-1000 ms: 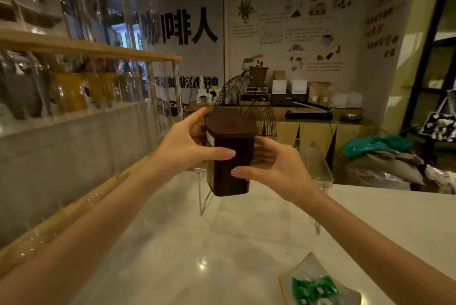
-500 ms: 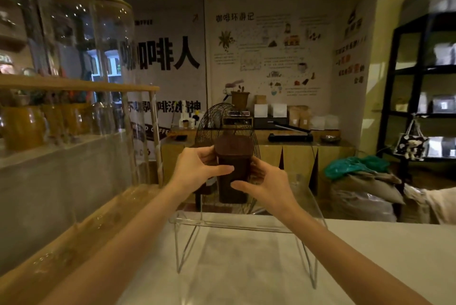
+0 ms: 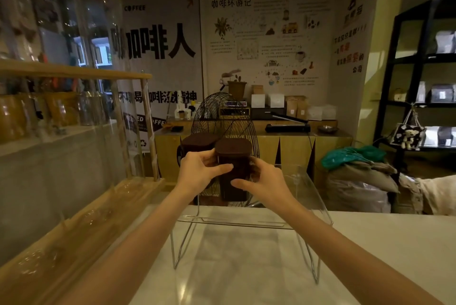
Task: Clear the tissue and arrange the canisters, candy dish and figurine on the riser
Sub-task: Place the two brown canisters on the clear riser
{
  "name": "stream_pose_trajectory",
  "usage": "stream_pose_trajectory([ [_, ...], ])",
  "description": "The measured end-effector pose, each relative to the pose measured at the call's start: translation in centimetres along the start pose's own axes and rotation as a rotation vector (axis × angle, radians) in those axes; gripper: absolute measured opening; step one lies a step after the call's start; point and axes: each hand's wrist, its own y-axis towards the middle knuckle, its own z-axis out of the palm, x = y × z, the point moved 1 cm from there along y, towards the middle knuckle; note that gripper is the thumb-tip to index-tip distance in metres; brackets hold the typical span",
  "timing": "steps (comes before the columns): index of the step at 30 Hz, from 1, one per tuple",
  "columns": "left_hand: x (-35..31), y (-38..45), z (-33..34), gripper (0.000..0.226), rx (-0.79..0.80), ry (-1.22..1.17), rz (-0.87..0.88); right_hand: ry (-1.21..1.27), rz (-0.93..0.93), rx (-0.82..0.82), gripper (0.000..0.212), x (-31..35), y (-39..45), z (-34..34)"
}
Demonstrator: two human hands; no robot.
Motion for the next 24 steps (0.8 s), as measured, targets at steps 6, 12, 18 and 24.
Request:
stream_pose_trajectory([
  [6,0.5,0.6,0.2,0.037,-0.039,0.011,-0.008,-0.007,0.064,0.025,0.055,-0.2,0.1,0.0],
  [12,0.5,1.0,1.2,0.034,-0.121,0.065,0.021,-0.029,0.071,-0.02,0.041,-0.5,0.2,0.2],
  [18,0.7,1.8,2.0,0.034,-0.154,0.133,0.028,-0.05,0.045,0.004,0.035,-1.1,0.3,0.4],
  [24,0.7,2.5,2.5,0.031,-0.192,0.215,0.02,-0.067,0.022,0.08,0.044,-1.2,0.2,0.6],
])
